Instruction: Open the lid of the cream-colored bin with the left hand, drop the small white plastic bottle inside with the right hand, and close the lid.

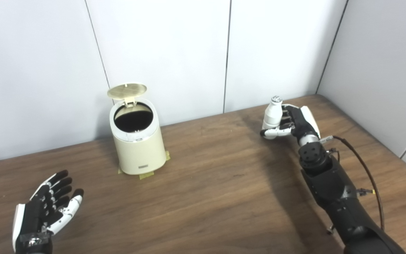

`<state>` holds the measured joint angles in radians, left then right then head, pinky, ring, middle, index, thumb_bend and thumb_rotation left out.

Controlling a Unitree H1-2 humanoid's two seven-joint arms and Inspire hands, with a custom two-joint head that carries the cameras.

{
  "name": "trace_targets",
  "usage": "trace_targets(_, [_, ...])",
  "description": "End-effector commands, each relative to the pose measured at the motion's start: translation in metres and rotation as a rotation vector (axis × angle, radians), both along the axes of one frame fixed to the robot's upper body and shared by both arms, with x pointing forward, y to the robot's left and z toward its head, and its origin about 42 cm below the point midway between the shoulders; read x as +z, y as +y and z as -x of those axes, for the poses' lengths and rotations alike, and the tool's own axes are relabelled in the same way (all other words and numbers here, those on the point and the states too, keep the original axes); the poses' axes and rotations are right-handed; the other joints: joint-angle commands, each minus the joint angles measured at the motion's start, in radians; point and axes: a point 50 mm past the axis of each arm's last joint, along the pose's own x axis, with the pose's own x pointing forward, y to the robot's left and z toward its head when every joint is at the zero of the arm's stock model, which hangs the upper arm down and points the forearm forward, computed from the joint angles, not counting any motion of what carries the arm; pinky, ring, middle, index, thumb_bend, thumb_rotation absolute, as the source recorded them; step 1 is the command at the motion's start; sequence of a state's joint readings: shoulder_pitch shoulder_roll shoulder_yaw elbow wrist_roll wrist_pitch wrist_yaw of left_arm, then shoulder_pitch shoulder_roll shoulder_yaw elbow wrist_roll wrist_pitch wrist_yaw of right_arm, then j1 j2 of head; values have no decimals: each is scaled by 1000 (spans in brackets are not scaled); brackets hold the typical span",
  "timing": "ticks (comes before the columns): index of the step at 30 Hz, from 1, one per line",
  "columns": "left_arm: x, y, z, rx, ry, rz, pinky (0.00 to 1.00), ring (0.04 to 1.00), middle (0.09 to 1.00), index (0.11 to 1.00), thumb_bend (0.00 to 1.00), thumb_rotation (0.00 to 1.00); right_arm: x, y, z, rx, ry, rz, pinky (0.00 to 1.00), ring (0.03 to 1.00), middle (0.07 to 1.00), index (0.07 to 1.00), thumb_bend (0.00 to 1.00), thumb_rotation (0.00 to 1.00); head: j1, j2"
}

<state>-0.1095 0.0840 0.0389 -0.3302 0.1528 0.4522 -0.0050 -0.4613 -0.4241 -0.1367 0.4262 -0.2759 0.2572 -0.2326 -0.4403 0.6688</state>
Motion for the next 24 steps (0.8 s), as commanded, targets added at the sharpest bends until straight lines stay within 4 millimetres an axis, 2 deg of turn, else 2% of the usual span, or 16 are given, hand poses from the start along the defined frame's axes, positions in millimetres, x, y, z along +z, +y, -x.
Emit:
trace_targets(1, [19,-2,-6,-15,-75,-10,800,810,809,839,430,69,30,-1,-9,-26,-148,37,477,535,499,545,585,3,-1,2])
trace_targets(2, [19,-2,-6,-16,-75,-10,795,808,809,839,429,67,31,-1,-9,-42,-158,49,460,486,485,533,553,1,-1,2])
trace_targets(4, [19,-3,-7,-18,-74,-8,791,807,808,838,428,63,31,-1,-9,-58,-167,75,436,450,474,510,526,0,-1,2])
trace_targets(14, [18,-5,-7,-24,-69,-16,800,808,806,840,431,71,29,-1,-5,-57,-178,85,422,442,482,499,521,0,17,1])
trace_targets(19, [16,-6,-8,-18,-61,-19,807,813,801,832,447,92,32,12,-2,-22,-195,85,445,455,490,492,521,0,22,-2])
trace_targets(24, [16,-8,-9,-12,-61,-12,803,809,797,831,461,122,34,16,-3,0,-207,79,412,442,482,500,522,0,29,-6])
